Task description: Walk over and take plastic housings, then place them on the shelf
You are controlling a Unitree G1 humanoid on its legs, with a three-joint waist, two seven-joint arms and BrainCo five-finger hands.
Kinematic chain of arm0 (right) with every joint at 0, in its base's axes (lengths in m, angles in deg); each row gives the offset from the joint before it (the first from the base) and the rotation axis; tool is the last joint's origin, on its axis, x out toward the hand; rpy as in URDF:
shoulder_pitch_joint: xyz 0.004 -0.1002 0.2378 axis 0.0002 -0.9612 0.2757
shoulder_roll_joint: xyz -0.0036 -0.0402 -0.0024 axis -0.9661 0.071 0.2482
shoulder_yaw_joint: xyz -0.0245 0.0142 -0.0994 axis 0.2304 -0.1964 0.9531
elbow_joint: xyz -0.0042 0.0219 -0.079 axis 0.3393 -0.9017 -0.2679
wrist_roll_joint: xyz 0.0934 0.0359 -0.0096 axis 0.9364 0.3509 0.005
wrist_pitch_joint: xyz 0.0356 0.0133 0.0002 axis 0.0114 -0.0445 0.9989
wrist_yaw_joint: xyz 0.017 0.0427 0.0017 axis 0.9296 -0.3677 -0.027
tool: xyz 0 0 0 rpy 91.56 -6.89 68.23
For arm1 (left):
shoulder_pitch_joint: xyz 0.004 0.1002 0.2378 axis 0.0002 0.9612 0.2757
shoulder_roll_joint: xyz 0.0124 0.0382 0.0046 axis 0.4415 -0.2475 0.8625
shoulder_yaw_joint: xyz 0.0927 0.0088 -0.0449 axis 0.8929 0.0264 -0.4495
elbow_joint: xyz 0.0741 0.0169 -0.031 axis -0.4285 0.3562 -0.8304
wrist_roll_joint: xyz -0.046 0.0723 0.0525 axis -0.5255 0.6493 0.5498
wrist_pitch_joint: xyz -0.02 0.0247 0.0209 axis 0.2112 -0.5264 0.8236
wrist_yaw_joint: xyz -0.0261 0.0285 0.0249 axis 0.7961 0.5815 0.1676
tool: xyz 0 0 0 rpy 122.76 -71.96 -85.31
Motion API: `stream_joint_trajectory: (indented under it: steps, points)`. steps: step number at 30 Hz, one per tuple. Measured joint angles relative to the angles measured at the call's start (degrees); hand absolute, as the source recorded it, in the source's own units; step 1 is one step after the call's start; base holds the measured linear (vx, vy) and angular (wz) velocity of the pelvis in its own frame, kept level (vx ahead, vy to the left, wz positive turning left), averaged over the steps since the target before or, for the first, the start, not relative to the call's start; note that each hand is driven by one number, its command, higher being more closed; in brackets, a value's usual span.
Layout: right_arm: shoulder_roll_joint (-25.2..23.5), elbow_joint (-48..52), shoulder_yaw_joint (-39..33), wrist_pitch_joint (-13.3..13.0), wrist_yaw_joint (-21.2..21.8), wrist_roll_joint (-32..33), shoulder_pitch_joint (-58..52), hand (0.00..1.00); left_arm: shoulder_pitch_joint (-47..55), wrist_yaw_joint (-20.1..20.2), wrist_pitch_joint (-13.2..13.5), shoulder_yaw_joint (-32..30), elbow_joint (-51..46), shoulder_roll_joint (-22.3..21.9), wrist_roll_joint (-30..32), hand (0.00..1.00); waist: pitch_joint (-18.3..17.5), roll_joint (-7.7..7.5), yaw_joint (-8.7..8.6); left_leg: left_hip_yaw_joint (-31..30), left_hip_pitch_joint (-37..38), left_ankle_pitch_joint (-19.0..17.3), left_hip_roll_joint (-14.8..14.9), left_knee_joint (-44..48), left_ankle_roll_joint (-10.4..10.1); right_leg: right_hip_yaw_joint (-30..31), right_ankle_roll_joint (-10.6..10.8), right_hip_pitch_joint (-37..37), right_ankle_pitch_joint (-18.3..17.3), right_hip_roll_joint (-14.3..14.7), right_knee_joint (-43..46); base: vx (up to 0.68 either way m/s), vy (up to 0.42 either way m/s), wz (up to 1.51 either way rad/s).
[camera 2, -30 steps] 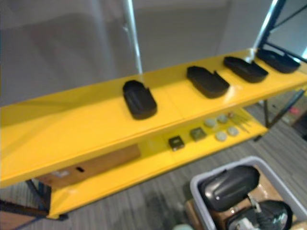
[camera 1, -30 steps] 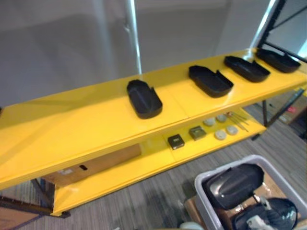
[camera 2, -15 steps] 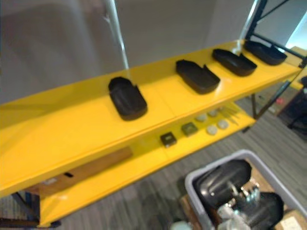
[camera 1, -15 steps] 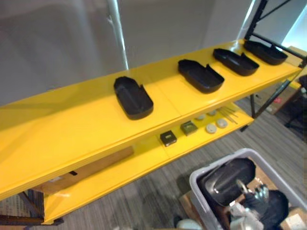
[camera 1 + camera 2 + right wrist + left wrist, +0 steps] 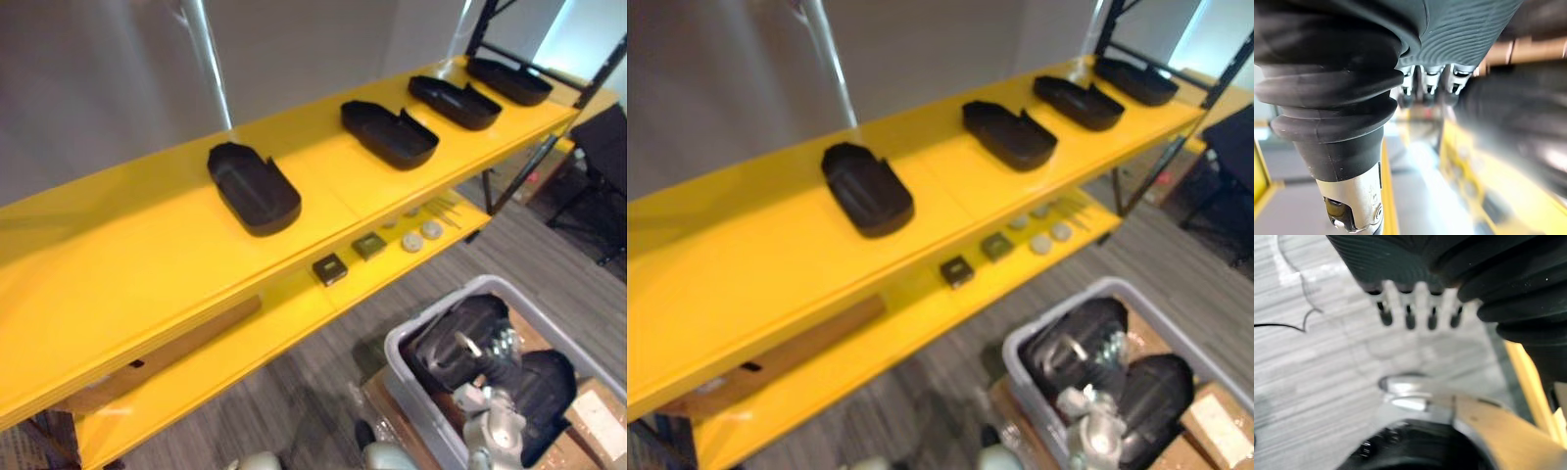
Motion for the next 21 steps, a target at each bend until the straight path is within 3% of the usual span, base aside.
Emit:
stream_joint_trajectory:
  steps: [3, 5, 6, 7, 8, 9, 10, 12, 14, 16, 17, 19, 20, 21]
  points:
    - [-0.6, 0.4, 1.0, 0.0, -2.7, 0.3, -0.5, 0.00, -3.2, 0.5, -0.3, 2.4, -0.5, 0.2, 6.3, 0.00, 3.2, 0.82, -0.33, -1.2, 1.1, -3.2, 2.0, 4.6, 0.3, -0.1, -0.2, -2.5, -0.5, 3.3, 9.7, -0.05, 0.061, -0.32]
    - [-3.4, 2.8, 0.9, -0.1, -3.5, 1.5, -2.2, 0.00, -4.1, 1.7, -1.1, 3.4, -2.7, 1.3, 9.4, 0.00, 6.2, -0.88, -1.15, 2.1, 3.4, -4.4, 3.0, 6.7, 0.9, -2.3, -0.1, -5.5, -0.4, 4.0, 18.3, -0.13, 0.082, -0.81]
    - [-5.3, 6.0, 1.0, -0.1, -2.9, 2.0, -4.5, 0.00, -4.1, 1.8, -2.2, 3.4, -4.4, 2.2, 9.4, 0.00, 7.5, -2.36, -1.42, 5.4, 4.7, -5.1, 3.1, 8.0, 1.7, -7.8, 0.8, -7.1, 0.3, 2.5, 21.6, -0.23, 0.098, -1.22]
    - [-5.6, 8.0, 1.7, -0.1, -2.1, 1.8, -6.4, 0.00, -4.8, 1.6, -3.5, 3.9, -4.8, 2.5, 9.5, 0.00, 7.8, -2.54, -1.46, 8.9, 4.9, -5.7, 4.2, 7.6, 2.9, -13.1, 0.1, -8.1, 2.7, 1.4, 20.2, -0.26, 0.093, -1.33]
    - [-5.5, 8.6, 2.3, 0.0, -1.9, 1.8, -6.8, 0.00, -4.9, 1.5, -4.2, 4.6, -4.5, 2.8, 9.6, 0.00, 8.1, -1.99, -1.29, 10.9, 4.9, -5.6, 4.6, 7.5, 3.3, -15.5, -0.7, -9.0, 2.5, 0.8, 22.0, -0.31, 0.098, -1.28]
    - [-5.5, 9.1, 3.1, 0.0, -1.8, 1.7, -8.0, 0.00, -6.1, 1.1, -5.9, 6.3, -4.5, 3.6, 10.8, 0.00, 8.2, -3.04, -2.00, 13.5, 4.7, -5.1, 4.7, 6.9, 4.4, -20.0, -3.3, -11.0, -1.0, -1.5, 31.4, -0.33, 0.109, -1.07]
    - [-5.6, 9.0, 3.6, 0.4, -1.8, 1.2, -8.8, 0.00, -7.7, 0.8, -7.2, 8.5, -4.0, 4.5, 11.2, 0.00, 8.5, -2.96, -2.30, 15.9, 4.6, -3.8, 4.5, 4.8, 5.1, -23.6, -5.2, -11.2, -4.5, -4.1, 39.6, -0.31, 0.119, -0.97]
    - [-5.6, 9.0, 3.8, 0.4, -2.1, 0.7, -8.5, 0.00, -9.0, 1.0, -8.9, 10.1, -2.4, 4.8, 11.8, 0.00, 7.7, -3.83, -2.38, 20.3, 4.5, -0.7, 4.0, 0.0, 5.7, -27.4, -6.9, -8.6, -7.7, -7.6, 44.6, -0.21, 0.104, -1.12]
    - [-5.6, 8.8, 4.8, -0.1, -2.6, 0.7, -7.5, 0.00, -8.9, 1.3, -9.7, 10.1, -2.2, 5.2, 13.5, 0.00, 6.3, -4.57, -2.10, 25.3, 3.3, 1.6, 3.7, -3.0, 6.3, -28.7, -6.6, -4.8, -9.5, -10.8, 43.8, -0.11, 0.068, -1.40]
    - [-5.6, 8.5, 5.7, -0.2, -3.9, 0.7, -6.4, 0.00, -9.2, 2.1, -9.8, 10.0, -2.3, 6.3, 13.8, 0.00, 4.5, -6.73, -0.80, 31.4, 1.1, 2.1, 3.9, -2.6, 6.4, -28.8, -6.2, 2.4, -9.3, -15.7, 36.3, -0.09, -0.027, -1.49]
    - [-5.6, 8.4, 5.8, -0.2, -4.0, 0.7, -6.0, 0.00, -9.2, 2.1, -9.9, 10.0, -2.4, 6.5, 13.7, 0.00, 4.0, -7.25, -0.61, 32.8, 0.6, 2.1, 4.2, -1.9, 6.4, -28.8, -5.8, 4.3, -9.1, -16.8, 33.5, -0.09, -0.113, -1.46]
    - [-5.5, 8.4, 5.9, -0.1, -3.7, 0.6, -5.0, 0.00, -9.3, 2.1, -10.5, 10.0, -2.4, 6.7, 12.6, 0.00, 3.9, -7.12, 0.46, 35.9, 0.1, 2.1, 6.5, 0.4, 6.3, -29.1, -5.0, 9.2, -7.6, -18.8, 22.2, -0.08, -0.186, -1.45]
    - [-5.5, 8.4, 6.1, 0.2, -3.2, 0.5, -4.8, 0.00, -9.1, 2.1, -10.9, 10.0, -2.4, 6.8, 11.7, 0.00, 3.4, -6.52, 1.11, 37.6, -0.3, 2.1, 9.2, 2.8, 6.3, -29.5, -4.6, 11.1, -4.1, -18.6, 13.4, -0.10, -0.398, -1.61]
    - [-5.5, 8.3, 6.5, 0.7, -2.3, 0.6, -5.0, 0.00, -8.6, 2.2, -10.9, 10.0, -2.3, 7.3, 10.9, 0.00, 2.2, -6.64, 1.20, 40.0, -1.0, 2.1, 12.4, 6.5, 6.3, -30.9, -4.5, 12.5, 5.8, -17.7, 6.1, -0.09, -0.442, -1.56]
